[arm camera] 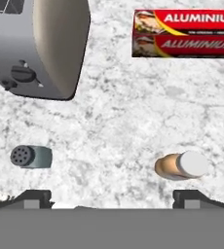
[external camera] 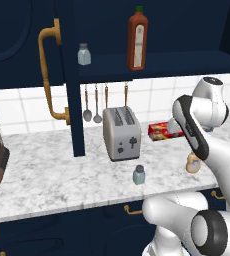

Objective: Put the shaker and condiment bottle from the counter next to their counterparts in the cabinet.

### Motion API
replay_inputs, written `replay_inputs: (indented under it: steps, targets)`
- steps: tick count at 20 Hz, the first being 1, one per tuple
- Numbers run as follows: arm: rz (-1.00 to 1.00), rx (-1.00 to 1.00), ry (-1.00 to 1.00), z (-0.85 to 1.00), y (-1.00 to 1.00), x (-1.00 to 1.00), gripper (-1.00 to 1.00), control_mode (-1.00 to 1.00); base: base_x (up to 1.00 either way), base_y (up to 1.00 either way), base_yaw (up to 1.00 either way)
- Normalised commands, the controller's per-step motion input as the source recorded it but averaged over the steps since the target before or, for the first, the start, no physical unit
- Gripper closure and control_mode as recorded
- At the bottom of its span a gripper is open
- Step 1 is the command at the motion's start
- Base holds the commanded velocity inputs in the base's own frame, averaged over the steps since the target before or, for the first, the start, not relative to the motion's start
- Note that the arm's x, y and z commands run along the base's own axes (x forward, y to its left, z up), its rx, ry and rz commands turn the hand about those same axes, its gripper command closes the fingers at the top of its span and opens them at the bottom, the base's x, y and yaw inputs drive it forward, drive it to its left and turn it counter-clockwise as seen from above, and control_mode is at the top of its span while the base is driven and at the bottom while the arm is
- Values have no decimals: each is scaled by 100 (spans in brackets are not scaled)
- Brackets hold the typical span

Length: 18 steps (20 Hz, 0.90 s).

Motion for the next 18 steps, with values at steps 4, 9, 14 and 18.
replay_inputs:
  steps: [4, 9, 14, 18]
  targets:
    - [-27, 0, -8, -23, -16, -11, -100, -100, 0, 0, 0]
    - [-15, 0, -12, -18, -27, -1, -100, -100, 0, 0, 0]
    - [4, 0, -18, -14, -65, 0, -100, -100, 0, 0, 0]
    - [21, 0, -19, -8, -71, 0, -100, -100, 0, 0, 0]
